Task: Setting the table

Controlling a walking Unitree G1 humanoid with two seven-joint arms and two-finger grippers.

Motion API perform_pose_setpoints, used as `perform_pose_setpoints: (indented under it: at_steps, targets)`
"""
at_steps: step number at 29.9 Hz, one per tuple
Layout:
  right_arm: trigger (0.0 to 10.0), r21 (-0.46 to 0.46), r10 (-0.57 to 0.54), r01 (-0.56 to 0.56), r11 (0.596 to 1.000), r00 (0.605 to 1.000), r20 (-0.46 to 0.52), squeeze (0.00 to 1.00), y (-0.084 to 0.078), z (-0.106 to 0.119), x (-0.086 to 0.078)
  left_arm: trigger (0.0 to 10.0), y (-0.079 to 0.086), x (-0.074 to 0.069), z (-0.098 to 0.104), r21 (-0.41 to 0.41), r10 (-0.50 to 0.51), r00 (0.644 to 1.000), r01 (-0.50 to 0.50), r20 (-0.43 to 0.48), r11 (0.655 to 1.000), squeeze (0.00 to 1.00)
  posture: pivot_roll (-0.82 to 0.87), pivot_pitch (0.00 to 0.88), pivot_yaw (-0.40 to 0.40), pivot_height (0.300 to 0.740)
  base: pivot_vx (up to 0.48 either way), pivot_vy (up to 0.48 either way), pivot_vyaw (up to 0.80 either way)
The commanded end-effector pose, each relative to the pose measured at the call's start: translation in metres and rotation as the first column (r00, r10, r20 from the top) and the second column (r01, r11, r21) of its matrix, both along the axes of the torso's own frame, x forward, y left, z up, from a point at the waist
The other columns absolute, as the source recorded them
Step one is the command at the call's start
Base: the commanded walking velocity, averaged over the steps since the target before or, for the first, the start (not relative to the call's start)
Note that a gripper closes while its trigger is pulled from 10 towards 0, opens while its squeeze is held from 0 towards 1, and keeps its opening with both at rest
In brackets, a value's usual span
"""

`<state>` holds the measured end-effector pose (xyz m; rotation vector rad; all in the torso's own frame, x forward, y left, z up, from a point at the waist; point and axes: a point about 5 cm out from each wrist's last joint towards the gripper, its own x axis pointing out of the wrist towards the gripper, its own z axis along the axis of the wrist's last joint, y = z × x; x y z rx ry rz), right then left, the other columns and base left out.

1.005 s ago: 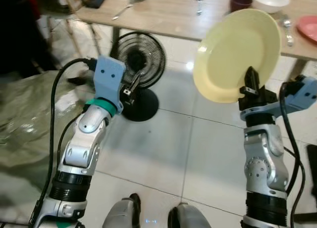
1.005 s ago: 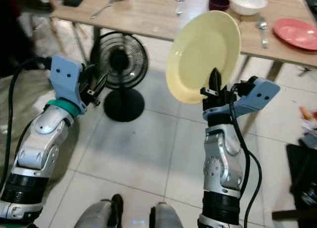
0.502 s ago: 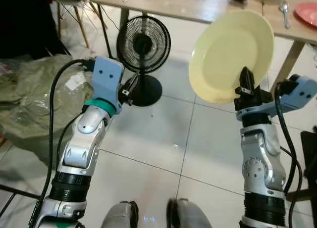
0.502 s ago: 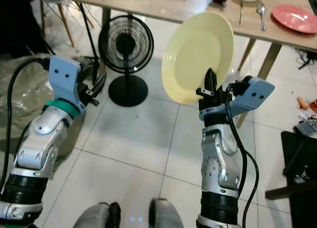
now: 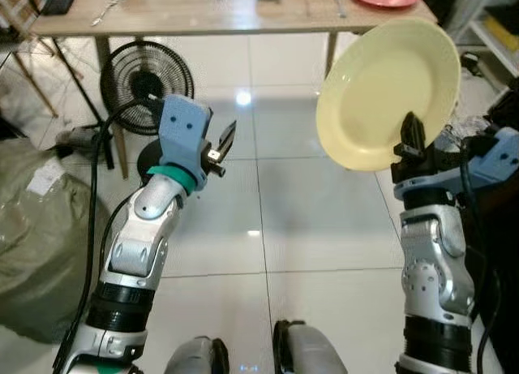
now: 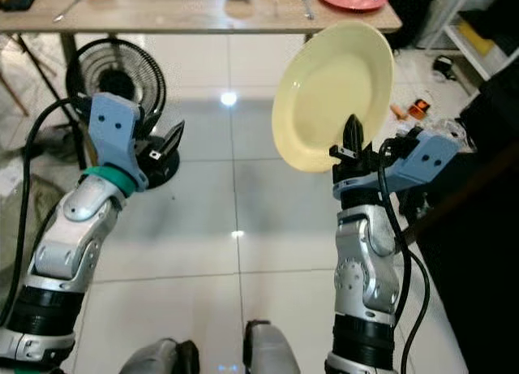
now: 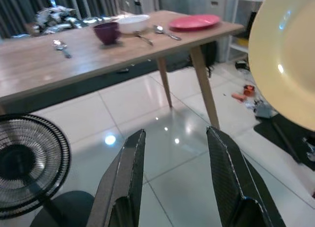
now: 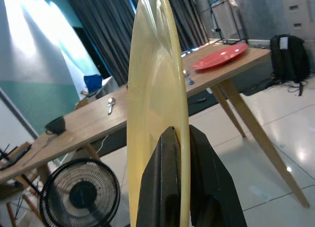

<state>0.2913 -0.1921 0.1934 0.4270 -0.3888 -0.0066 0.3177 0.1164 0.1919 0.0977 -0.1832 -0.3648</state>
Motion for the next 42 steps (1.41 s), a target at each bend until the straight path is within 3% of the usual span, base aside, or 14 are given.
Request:
perform_pose_setpoints:
  at_steps: [1, 7, 9, 10, 12, 15, 20, 24, 32, 33, 35, 37, 42]
  targets:
    - [10.0, 0.006, 0.001, -0.001, 1.000, 1.000, -0.004, 0.00, 0.000, -0.002, 0.000, 10.0, -0.001, -0.001, -0.005, 0.005, 0.000, 1.000, 0.000, -0.027, 1.000, 0.00, 0.01, 0.050, 0.071, 0.740, 0.000, 0.000, -0.80]
    - [10.0, -0.053, 0.003, -0.006, 0.999, 0.999, -0.043, 0.00, 0.001, -0.012, 0.000, 10.0, 0.004, -0.002, -0.023, 0.034, 0.029, 0.996, -0.026, -0.081, 0.999, 0.00, 0.01, 0.049, 0.066, 0.740, 0.000, 0.000, -0.80]
    - [10.0, -0.185, -0.002, -0.017, 0.983, 0.995, -0.104, 0.00, 0.004, -0.030, -0.001, 10.0, 0.012, -0.004, -0.044, 0.084, 0.075, 0.988, -0.064, -0.132, 0.994, 0.00, 0.01, 0.047, 0.063, 0.740, 0.000, 0.000, -0.80]
    - [10.0, -0.185, -0.002, -0.017, 0.983, 0.995, -0.104, 0.00, 0.004, -0.030, -0.001, 10.0, 0.012, -0.004, -0.044, 0.084, 0.075, 0.988, -0.064, -0.132, 0.994, 0.00, 0.01, 0.047, 0.063, 0.740, 0.000, 0.000, -0.80]
    - [10.0, -0.255, -0.010, -0.040, 0.966, 0.981, -0.192, 0.00, 0.005, -0.057, -0.005, 10.0, 0.023, -0.009, -0.067, 0.132, 0.124, 0.975, -0.100, -0.186, 0.986, 0.00, 0.01, 0.049, 0.048, 0.740, 0.000, 0.000, -0.80]
    - [10.0, -0.237, -0.020, -0.040, 0.971, 0.969, -0.248, 0.00, 0.001, -0.073, -0.009, 10.0, 0.030, -0.015, -0.079, 0.152, 0.153, 0.964, -0.122, -0.215, 0.981, 0.00, 0.02, 0.047, 0.040, 0.740, 0.000, 0.000, -0.80]
    - [10.0, -0.136, -0.036, -0.001, 0.991, 0.962, -0.269, 0.00, -0.007, -0.076, -0.009, 10.0, 0.032, -0.019, -0.081, 0.167, 0.167, 0.963, -0.133, -0.213, 0.977, 0.00, 0.02, 0.041, 0.030, 0.740, 0.000, 0.000, -0.80]
    - [10.0, -0.112, -0.049, 0.016, 0.994, 0.955, -0.292, 0.00, -0.010, -0.083, -0.010, 10.0, 0.032, -0.021, -0.083, 0.185, 0.171, 0.964, -0.133, -0.203, 0.974, 0.00, 0.02, 0.037, 0.026, 0.740, 0.000, 0.000, -0.80]
    - [10.0, -0.147, -0.031, -0.030, 0.989, 0.917, -0.398, 0.00, -0.006, -0.120, -0.026, 10.0, 0.043, -0.031, -0.093, 0.237, 0.178, 0.965, -0.130, -0.195, 0.963, 0.00, 0.02, 0.037, 0.022, 0.740, 0.000, 0.000, -0.80]
    - [10.0, -0.178, -0.014, -0.074, 0.981, 0.895, -0.447, 0.00, -0.002, -0.136, -0.032, 10.0, 0.047, -0.041, -0.109, 0.251, 0.154, 0.958, -0.092, -0.241, 0.964, 0.00, 0.02, 0.035, 0.009, 0.740, 0.000, 0.000, -0.80]
    - [10.0, -0.178, -0.014, -0.074, 0.981, 0.895, -0.447, 0.00, -0.002, -0.136, -0.032, 10.0, 0.047, -0.041, -0.109, 0.251, 0.154, 0.958, -0.092, -0.241, 0.964, 0.00, 0.02, 0.035, 0.009, 0.740, 0.000, 0.000, -0.80]
    - [10.0, -0.209, 0.023, -0.148, 0.967, 0.862, -0.507, 0.00, 0.003, -0.155, -0.041, 10.0, 0.051, -0.056, -0.130, 0.263, 0.132, 0.943, -0.049, -0.305, 0.963, 0.00, 0.03, 0.035, -0.007, 0.740, 0.000, 0.000, -0.80]
    - [10.0, -0.203, 0.073, -0.207, 0.957, 0.850, -0.522, 0.00, 0.012, -0.158, -0.040, 10.0, 0.050, -0.059, -0.135, 0.266, 0.166, 0.937, -0.082, -0.309, 0.960, 0.00, 0.04, 0.036, -0.033, 0.740, 0.000, 0.000, -0.80]
